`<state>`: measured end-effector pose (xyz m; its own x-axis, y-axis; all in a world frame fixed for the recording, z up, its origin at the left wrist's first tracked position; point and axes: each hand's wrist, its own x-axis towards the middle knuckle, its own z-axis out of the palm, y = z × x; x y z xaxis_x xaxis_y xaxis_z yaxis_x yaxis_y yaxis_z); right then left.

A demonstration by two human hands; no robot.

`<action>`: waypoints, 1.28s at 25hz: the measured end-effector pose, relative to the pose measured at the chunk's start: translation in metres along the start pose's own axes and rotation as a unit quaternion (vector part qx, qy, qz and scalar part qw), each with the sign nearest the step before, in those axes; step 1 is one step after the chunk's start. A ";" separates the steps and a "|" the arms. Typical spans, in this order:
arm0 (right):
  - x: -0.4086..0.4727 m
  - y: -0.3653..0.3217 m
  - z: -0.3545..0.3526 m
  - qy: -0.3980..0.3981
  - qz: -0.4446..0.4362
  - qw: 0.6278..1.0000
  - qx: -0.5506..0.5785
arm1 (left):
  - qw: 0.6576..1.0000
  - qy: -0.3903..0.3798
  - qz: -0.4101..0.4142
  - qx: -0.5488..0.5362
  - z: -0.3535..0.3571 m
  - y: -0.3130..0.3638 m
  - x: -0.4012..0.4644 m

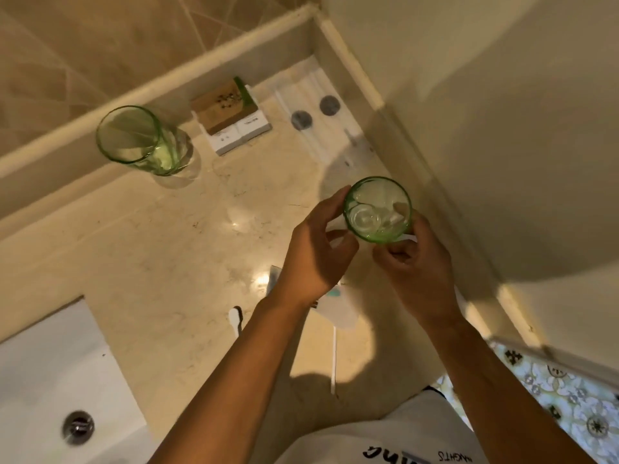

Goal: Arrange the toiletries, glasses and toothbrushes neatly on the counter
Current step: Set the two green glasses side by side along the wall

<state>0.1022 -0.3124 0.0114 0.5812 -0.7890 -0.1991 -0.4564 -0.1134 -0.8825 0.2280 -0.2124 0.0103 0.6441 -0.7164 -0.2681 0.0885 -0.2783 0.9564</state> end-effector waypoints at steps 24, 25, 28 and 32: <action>-0.012 -0.125 0.312 -0.272 -0.110 0.956 0.008 | 0.920 0.375 0.003 -0.112 -0.278 -0.081 -0.065; -0.008 -0.125 0.317 -0.270 -0.107 0.957 0.008 | 0.920 0.375 0.005 -0.114 -0.281 -0.082 -0.061; 0.001 -0.125 0.331 -0.268 -0.090 0.959 0.018 | 0.917 0.375 0.008 -0.137 -0.290 -0.088 -0.043; 0.011 -0.123 0.344 -0.257 -0.090 0.962 0.026 | 0.918 0.367 0.018 -0.148 -0.298 -0.095 -0.027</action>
<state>0.3963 -0.0989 -0.0291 0.9103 -0.3545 -0.2138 -0.2908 -0.1798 -0.9397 0.4283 0.0243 -0.0389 0.9797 -0.0669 -0.1891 0.1897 0.0021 0.9818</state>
